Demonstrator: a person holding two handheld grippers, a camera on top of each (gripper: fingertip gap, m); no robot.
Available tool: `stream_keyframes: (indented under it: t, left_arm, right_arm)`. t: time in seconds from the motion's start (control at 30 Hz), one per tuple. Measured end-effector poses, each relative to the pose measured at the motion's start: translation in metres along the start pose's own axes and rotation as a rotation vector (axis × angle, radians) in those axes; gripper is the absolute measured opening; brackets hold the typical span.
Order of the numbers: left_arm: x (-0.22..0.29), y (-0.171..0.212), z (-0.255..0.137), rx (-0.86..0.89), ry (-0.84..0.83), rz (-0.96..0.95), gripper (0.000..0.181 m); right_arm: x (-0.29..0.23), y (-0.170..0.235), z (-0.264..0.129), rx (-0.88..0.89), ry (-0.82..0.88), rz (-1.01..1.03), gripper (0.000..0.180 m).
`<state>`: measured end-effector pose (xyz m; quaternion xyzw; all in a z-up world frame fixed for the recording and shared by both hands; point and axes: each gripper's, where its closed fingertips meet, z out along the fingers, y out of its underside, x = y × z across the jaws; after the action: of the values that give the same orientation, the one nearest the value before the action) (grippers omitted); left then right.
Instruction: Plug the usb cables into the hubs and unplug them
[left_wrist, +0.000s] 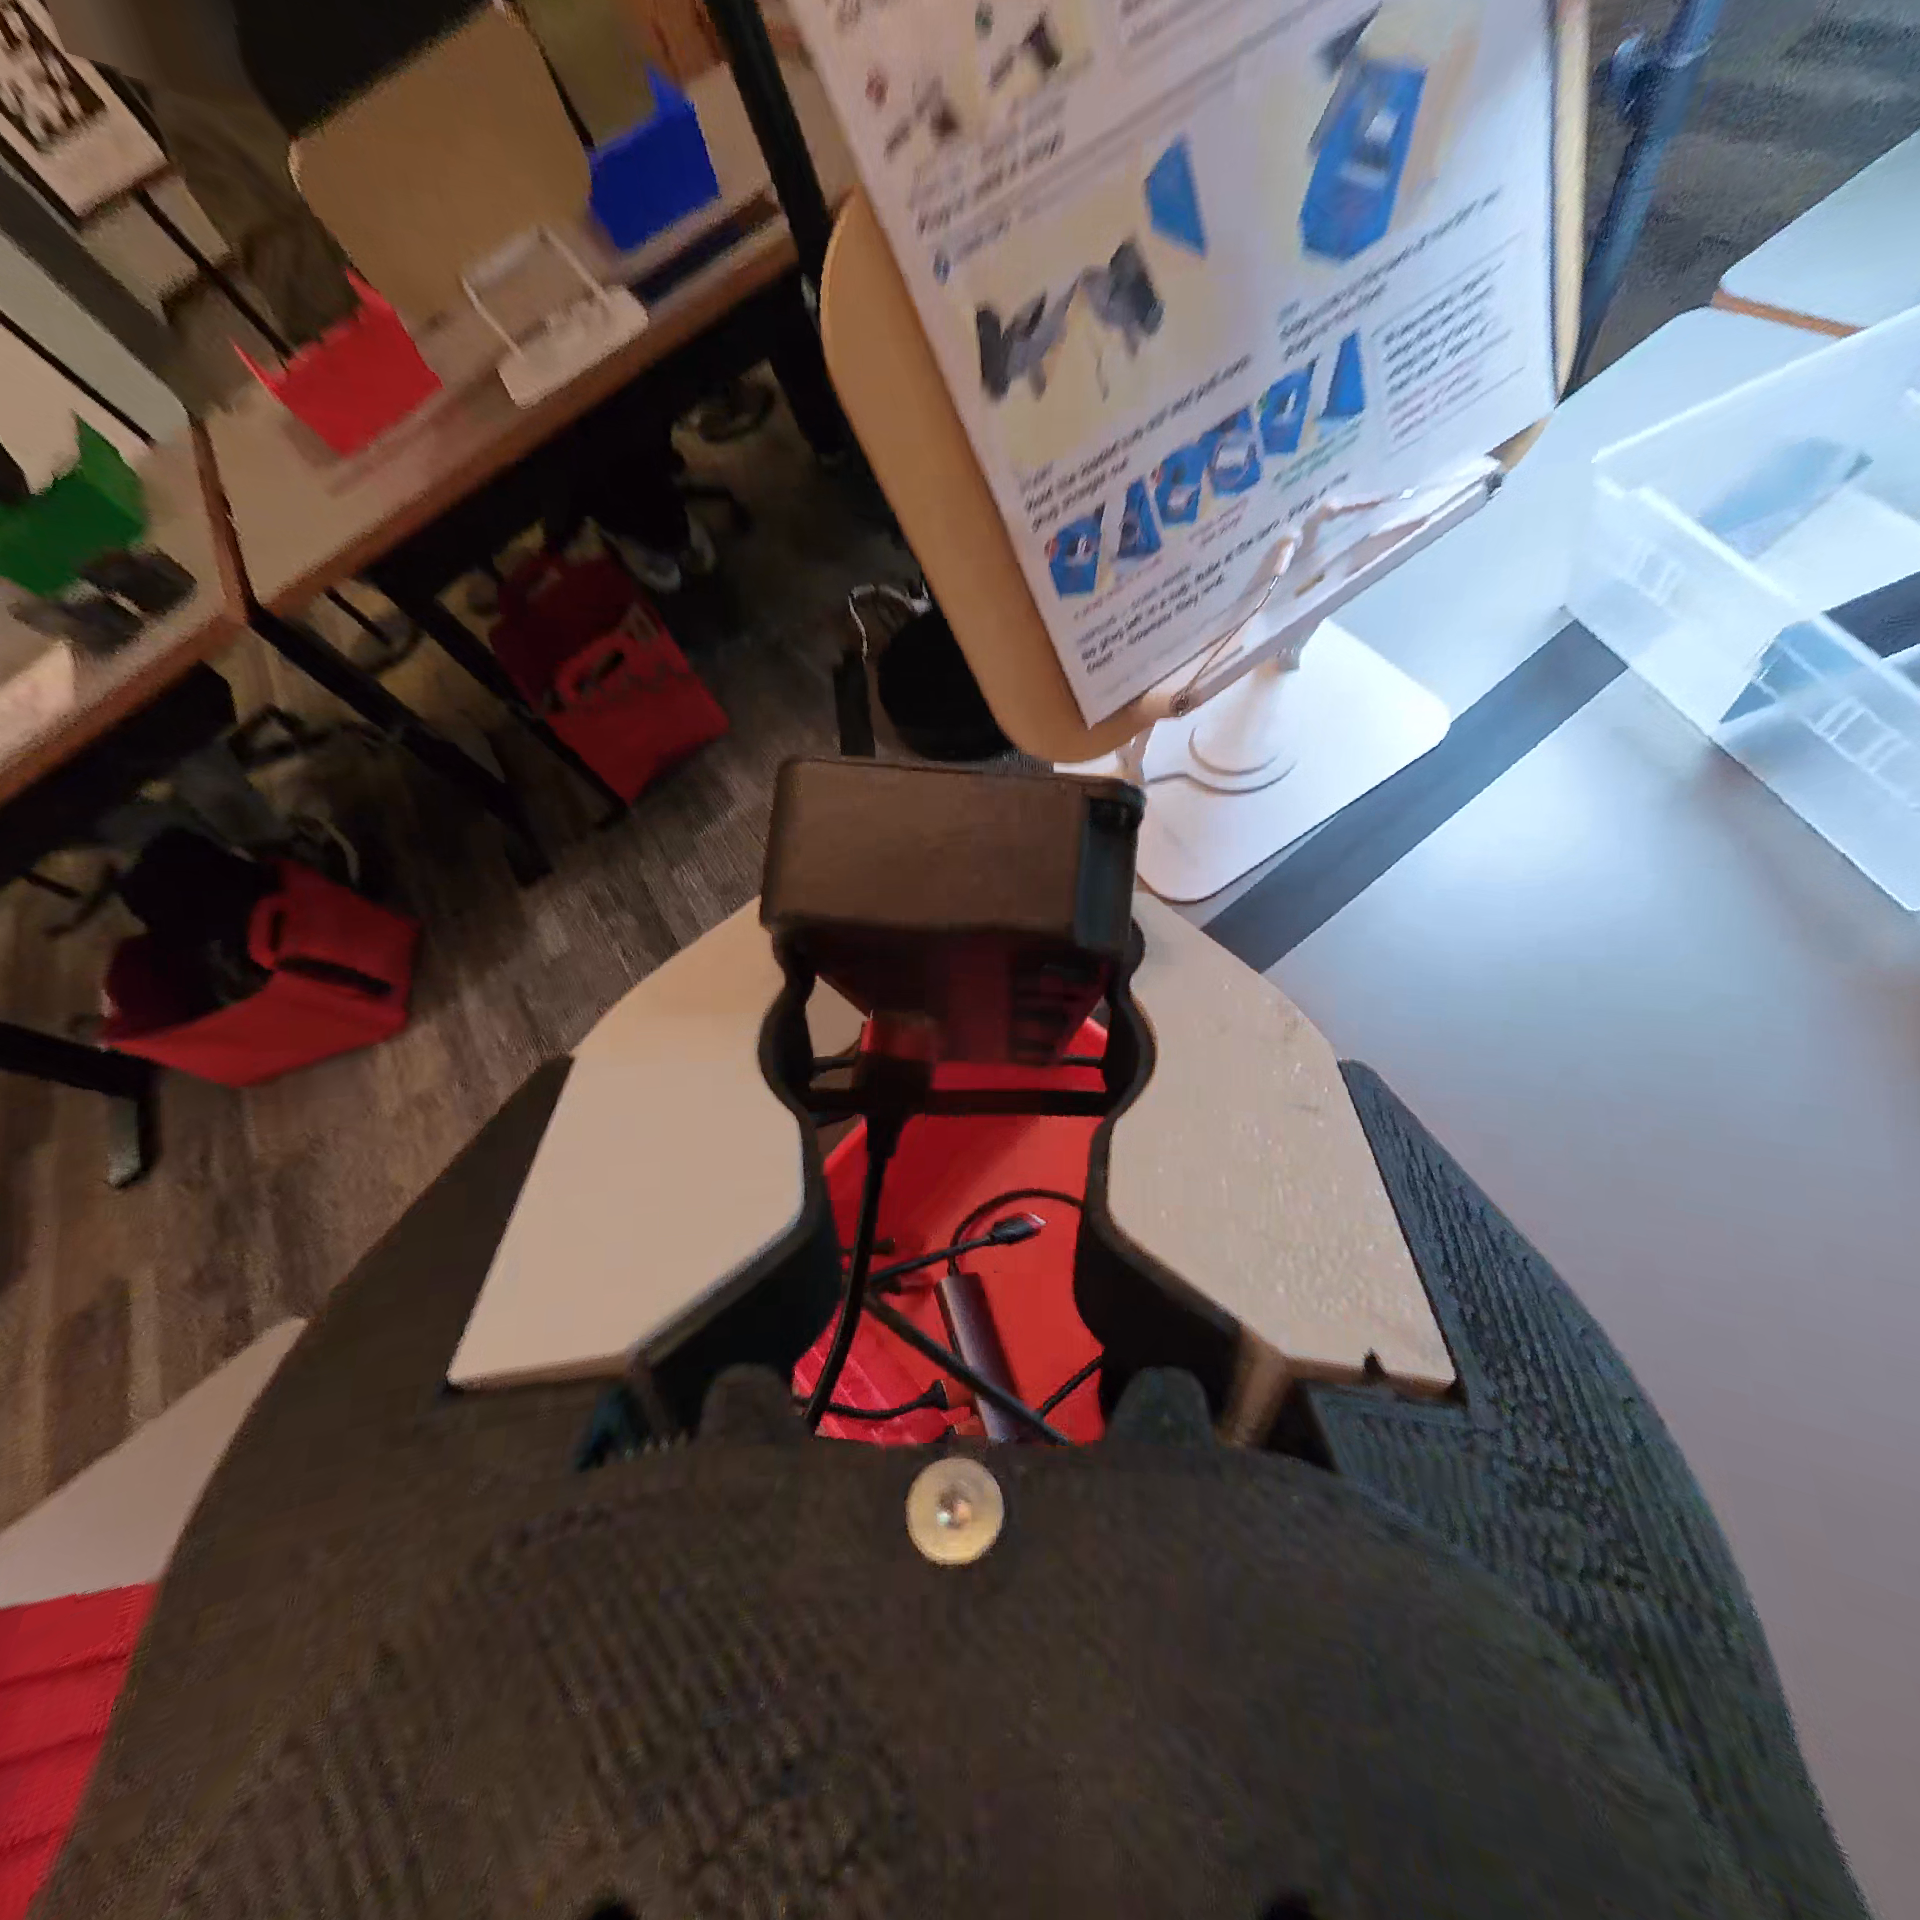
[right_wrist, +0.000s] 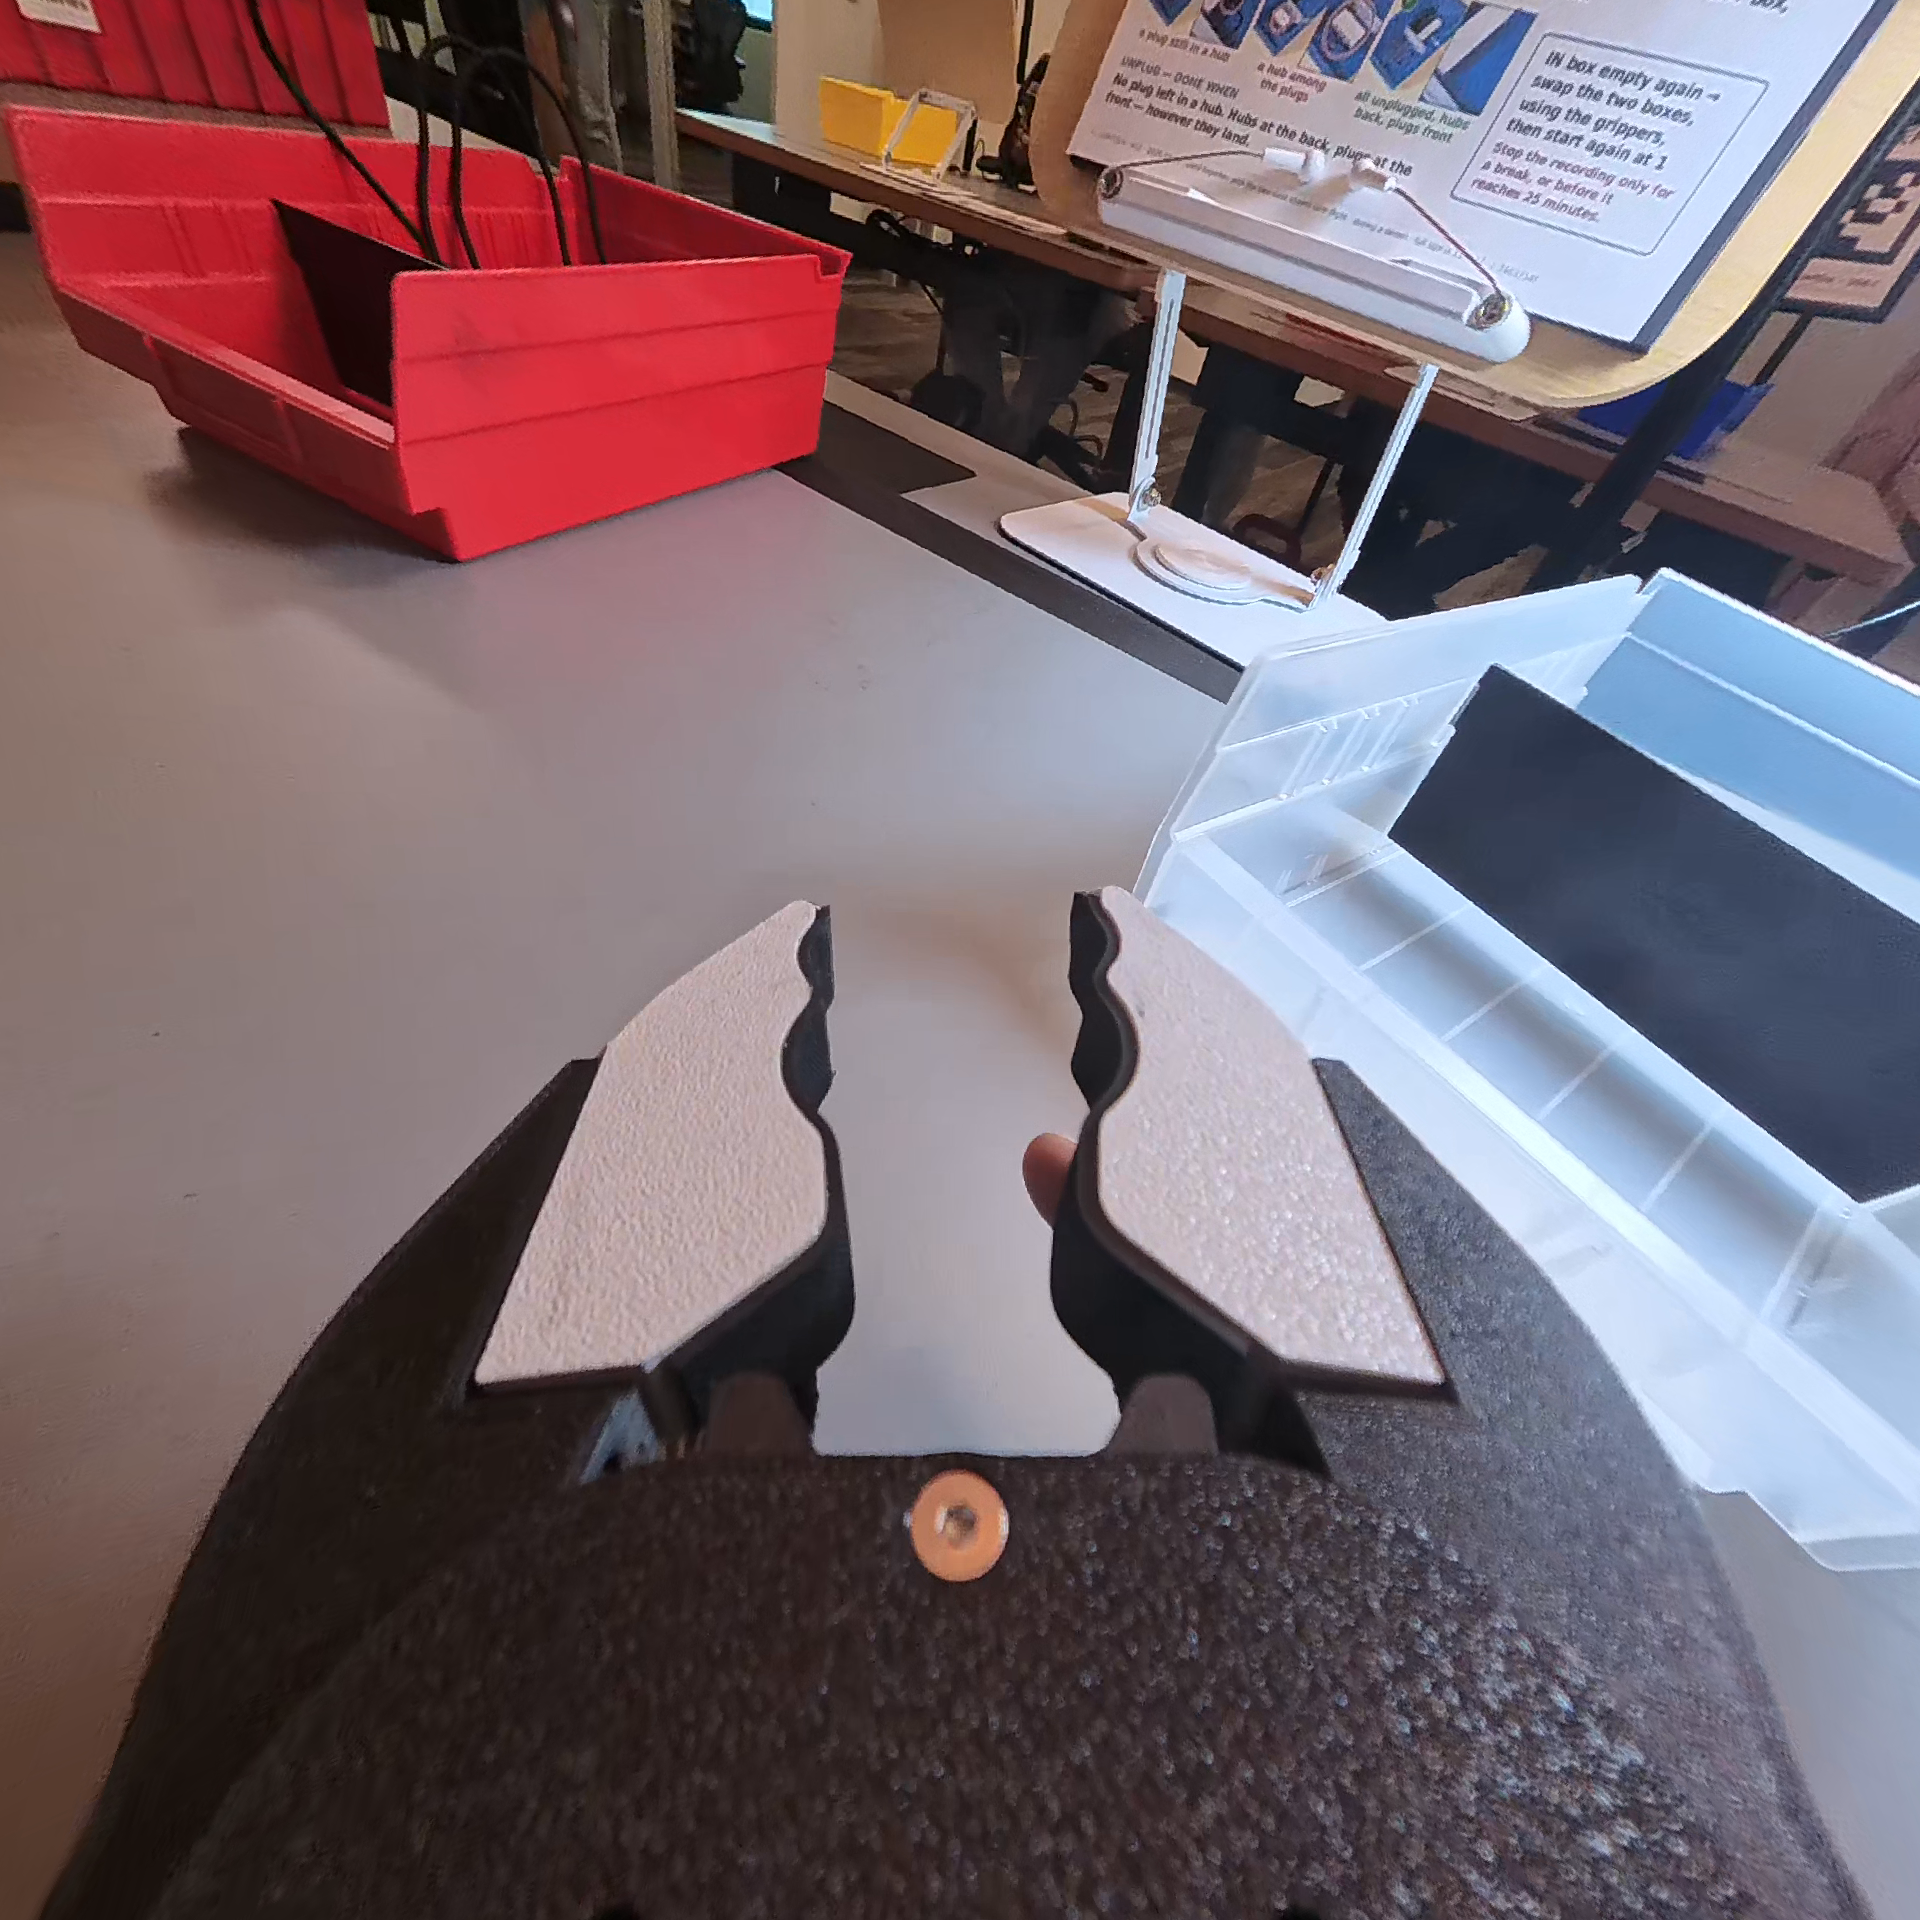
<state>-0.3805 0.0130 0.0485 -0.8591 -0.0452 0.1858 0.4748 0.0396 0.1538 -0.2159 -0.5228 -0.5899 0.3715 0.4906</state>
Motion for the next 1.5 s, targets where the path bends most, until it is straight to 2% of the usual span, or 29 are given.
stream_keyframes:
  t: [0.2, 0.33, 0.57, 0.73, 0.83, 0.93, 1.1, 1.2, 1.3, 1.37, 1.5]
  left_arm:
    - [0.045, -0.065, -0.057, 0.188, 0.003, 0.119, 0.054]
    - [0.098, -0.087, -0.083, 0.254, 0.077, 0.197, 0.054]
    - [0.186, -0.09, -0.099, 0.281, 0.114, 0.352, 0.054]
    - [0.261, -0.074, -0.099, 0.281, 0.254, 0.427, 0.055]
    - [0.31, -0.052, -0.092, 0.24, 0.386, 0.47, 0.055]
    - [0.354, -0.016, -0.083, 0.16, 0.518, 0.546, 0.055]
    - [0.407, 0.049, -0.078, 0.052, 0.733, 0.681, 0.054]
    - [0.413, 0.065, -0.074, 0.064, 0.765, 0.689, 0.054]
    - [0.402, 0.07, -0.061, 0.077, 0.715, 0.59, 0.055]
    - [0.395, 0.069, -0.054, 0.119, 0.666, 0.492, 0.049]
    - [0.385, 0.065, -0.052, 0.237, 0.662, 0.216, 0.042]
  right_arm:
    - [-0.002, -0.002, 0.002, 0.015, -0.007, -0.012, 0.044]
    - [-0.007, -0.013, 0.008, 0.043, -0.024, -0.019, 0.045]
    - [-0.032, -0.103, 0.008, 0.205, -0.048, -0.142, 0.046]
    - [-0.052, -0.178, 0.008, 0.331, -0.055, -0.199, 0.048]
    - [-0.06, -0.202, 0.015, 0.347, -0.068, -0.244, 0.057]
    - [-0.076, -0.197, 0.026, 0.282, -0.164, -0.322, 0.073]
    - [-0.12, -0.151, 0.027, 0.189, -0.434, -0.429, 0.073]
    - [-0.125, -0.136, 0.024, 0.233, -0.463, -0.388, 0.066]
    - [-0.113, -0.127, 0.026, 0.234, -0.405, -0.326, 0.065]
    - [-0.098, -0.123, 0.029, 0.219, -0.329, -0.328, 0.065]
    - [-0.061, -0.12, 0.035, 0.193, -0.046, -0.466, 0.065]
